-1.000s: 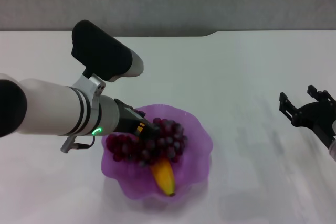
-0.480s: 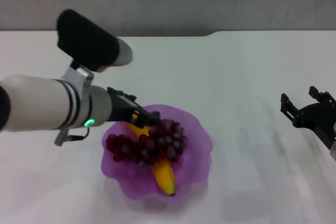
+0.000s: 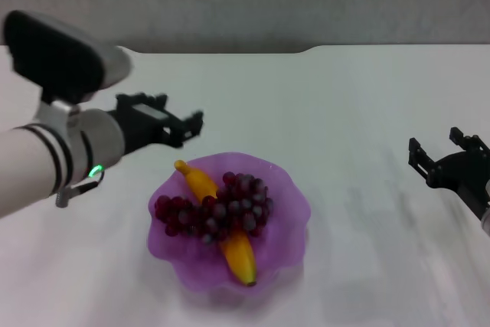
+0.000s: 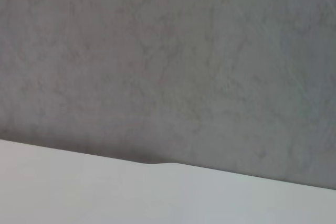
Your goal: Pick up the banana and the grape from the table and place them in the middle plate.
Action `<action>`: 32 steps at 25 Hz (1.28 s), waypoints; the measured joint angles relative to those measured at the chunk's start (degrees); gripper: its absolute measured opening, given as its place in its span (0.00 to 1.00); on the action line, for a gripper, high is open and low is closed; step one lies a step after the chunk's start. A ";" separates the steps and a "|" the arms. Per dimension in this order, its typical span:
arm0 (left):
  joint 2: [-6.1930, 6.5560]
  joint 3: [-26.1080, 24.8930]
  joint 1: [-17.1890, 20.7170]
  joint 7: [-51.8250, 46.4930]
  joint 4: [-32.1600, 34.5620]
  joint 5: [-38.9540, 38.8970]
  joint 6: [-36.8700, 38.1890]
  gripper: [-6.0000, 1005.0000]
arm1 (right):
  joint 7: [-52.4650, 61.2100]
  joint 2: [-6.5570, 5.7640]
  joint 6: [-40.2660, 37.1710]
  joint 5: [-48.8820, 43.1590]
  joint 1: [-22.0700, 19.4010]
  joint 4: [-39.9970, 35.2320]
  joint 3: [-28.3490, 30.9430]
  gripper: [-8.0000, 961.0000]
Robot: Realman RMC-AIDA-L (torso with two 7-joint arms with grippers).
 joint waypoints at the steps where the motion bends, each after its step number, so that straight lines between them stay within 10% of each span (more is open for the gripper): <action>1: 0.00 0.31 0.95 -0.05 -0.28 -0.20 2.48 0.65 | 0.00 0.00 0.00 -0.02 0.00 0.02 0.00 0.66; 11: 0.12 5.93 6.11 0.14 -12.81 -3.75 34.51 0.63 | -0.04 0.09 0.00 0.03 0.04 0.29 0.17 0.66; 21: -0.05 12.82 2.51 -16.11 -41.90 -4.15 77.64 0.63 | -0.06 0.10 -0.05 0.07 0.38 0.37 -0.10 0.65; 22: -0.23 12.74 -1.68 -22.32 -53.69 -4.33 86.26 0.63 | -0.06 0.09 -0.10 0.09 0.39 0.38 -0.09 0.65; 32: -0.18 11.79 -8.56 -27.51 -72.43 -5.73 89.51 0.63 | -0.08 0.09 -0.78 0.08 0.14 -0.02 0.40 0.64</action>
